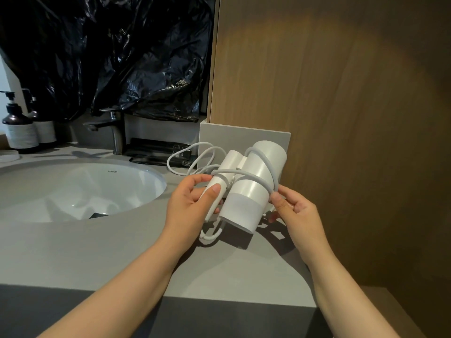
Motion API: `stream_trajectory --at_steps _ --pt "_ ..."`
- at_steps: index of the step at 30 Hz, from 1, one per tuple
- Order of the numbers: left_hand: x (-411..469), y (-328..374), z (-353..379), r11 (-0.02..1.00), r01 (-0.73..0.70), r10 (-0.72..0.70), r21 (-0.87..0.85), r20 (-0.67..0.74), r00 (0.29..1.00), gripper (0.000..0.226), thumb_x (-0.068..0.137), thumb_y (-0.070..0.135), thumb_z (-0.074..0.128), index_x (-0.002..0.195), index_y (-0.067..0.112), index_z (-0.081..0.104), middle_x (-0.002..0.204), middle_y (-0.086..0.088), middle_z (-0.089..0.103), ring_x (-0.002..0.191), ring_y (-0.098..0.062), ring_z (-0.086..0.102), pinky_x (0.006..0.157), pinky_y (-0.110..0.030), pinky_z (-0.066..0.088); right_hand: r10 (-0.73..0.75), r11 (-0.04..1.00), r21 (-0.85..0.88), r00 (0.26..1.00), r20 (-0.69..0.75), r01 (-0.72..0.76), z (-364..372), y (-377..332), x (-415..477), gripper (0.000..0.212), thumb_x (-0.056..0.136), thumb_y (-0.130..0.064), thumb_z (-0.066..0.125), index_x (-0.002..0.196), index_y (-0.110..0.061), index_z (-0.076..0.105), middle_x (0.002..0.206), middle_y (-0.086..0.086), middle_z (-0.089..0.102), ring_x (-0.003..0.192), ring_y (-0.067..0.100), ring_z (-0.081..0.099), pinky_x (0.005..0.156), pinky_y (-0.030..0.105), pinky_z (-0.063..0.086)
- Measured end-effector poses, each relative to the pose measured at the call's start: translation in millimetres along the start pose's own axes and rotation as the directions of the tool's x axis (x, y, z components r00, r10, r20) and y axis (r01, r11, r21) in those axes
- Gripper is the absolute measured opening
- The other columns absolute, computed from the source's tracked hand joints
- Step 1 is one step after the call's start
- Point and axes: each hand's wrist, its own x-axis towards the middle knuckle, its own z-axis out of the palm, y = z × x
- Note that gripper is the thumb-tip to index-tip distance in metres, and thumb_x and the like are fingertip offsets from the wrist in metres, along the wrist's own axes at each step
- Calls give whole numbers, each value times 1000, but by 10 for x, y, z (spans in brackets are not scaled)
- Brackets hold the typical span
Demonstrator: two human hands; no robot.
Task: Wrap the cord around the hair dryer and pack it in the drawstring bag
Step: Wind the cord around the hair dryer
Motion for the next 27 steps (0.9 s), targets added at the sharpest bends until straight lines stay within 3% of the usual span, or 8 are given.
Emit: stream_trajectory --at_steps 4,9,12,15,17,19,23,27 --pt "1 22 -12 997 56 -54 -51 35 998 18 93 15 62 110 10 61 75 -8 74 67 -24 68 58 -33 58 -3 1000 -22 997 82 5 6 1 -22 65 77 -54 52 135 -26 52 118 -12 65 92 -5 65 63 4 48" --pt "-27 -5 8 996 33 -41 78 101 994 11 95 19 59 103 12 58 61 3 67 56 -9 62 53 -21 49 -6 1000 -19 999 51 7 8 -22 -57 60 73 -56 53 129 -34 48 115 -24 58 100 -1 61 66 6 50" --pt "-20 -34 28 976 3 -24 218 91 996 12 94 29 60 100 20 63 82 8 69 67 -3 64 57 -14 49 -17 1000 8 1000 1 17 8 -23 -54 66 71 -53 58 133 -31 49 110 -28 59 99 -1 61 63 4 49" --pt "-22 -73 10 941 -40 -21 337 175 984 31 81 59 61 106 42 62 112 12 62 94 -4 63 73 -19 52 -8 1000 -4 1000 -27 8 10 0 -45 73 70 -52 60 138 -25 49 109 -24 63 100 5 65 69 12 53" --pt "-43 -78 18 902 -81 -24 424 236 972 45 62 71 61 102 52 56 116 15 53 99 7 55 76 -11 45 -8 1000 -15 999 -40 7 12 21 -35 73 70 -52 62 137 -25 50 104 -26 65 97 7 68 71 15 55" --pt "-62 -63 49 858 -112 -27 501 262 965 59 49 71 68 103 54 51 115 17 47 98 18 46 72 -4 39 -12 999 -45 999 -52 10 13 34 -23 74 70 -53 63 137 -25 50 97 -27 67 95 7 69 76 19 55" --pt "-69 -80 68 799 -150 -30 582 288 957 94 39 71 76 124 48 42 121 17 41 103 3 46 77 -7 33 -15 995 -102 997 -75 8 4 45 -3 74 69 -55 63 136 -27 49 82 -26 71 84 0 70 77 23 54" --pt "-84 -90 89 757 -190 14 626 275 961 90 42 73 71 124 48 41 119 17 42 103 -2 47 77 -15 37 -22 994 -105 996 -81 14 8 26 -24 71 66 -55 63 131 -28 50 89 -18 73 81 -6 68 66 14 51"
